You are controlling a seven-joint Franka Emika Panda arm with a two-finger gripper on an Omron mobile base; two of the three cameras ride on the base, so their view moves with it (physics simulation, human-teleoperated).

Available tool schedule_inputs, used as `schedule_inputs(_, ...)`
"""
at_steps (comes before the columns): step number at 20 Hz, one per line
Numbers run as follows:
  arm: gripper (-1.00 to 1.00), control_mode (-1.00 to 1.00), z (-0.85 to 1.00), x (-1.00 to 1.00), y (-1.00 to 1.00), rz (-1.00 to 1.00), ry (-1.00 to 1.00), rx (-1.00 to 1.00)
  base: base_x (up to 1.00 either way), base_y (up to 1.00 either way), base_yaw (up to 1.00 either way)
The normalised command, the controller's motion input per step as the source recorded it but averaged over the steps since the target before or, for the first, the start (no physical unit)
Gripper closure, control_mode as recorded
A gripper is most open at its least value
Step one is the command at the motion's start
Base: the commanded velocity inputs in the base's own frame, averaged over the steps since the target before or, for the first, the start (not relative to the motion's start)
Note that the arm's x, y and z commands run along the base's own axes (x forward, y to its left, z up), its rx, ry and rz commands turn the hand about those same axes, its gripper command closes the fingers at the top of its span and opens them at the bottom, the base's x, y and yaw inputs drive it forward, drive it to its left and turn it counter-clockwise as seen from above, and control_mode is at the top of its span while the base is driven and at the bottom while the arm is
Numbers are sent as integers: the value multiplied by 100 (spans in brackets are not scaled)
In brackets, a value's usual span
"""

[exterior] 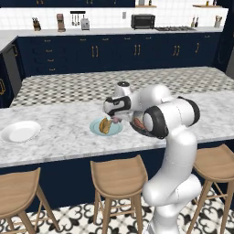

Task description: Place one bun and one sausage from the bowl on each plate.

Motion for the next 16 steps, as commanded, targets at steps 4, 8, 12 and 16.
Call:
schedule_inputs(4, 100, -100, -53, 23, 0, 8, 0, -1, 0, 0, 0)
schedule_inputs(8, 100, -100, -35, 25, 1, 7, 0, 0, 0, 0, 0)
schedule_inputs(12, 100, -100, -25, 28, 3, 7, 0, 0, 0, 0, 0)
schedule_inputs(16, 100, -100, -19, 0, 0, 7, 0, 0, 0, 0, 0)
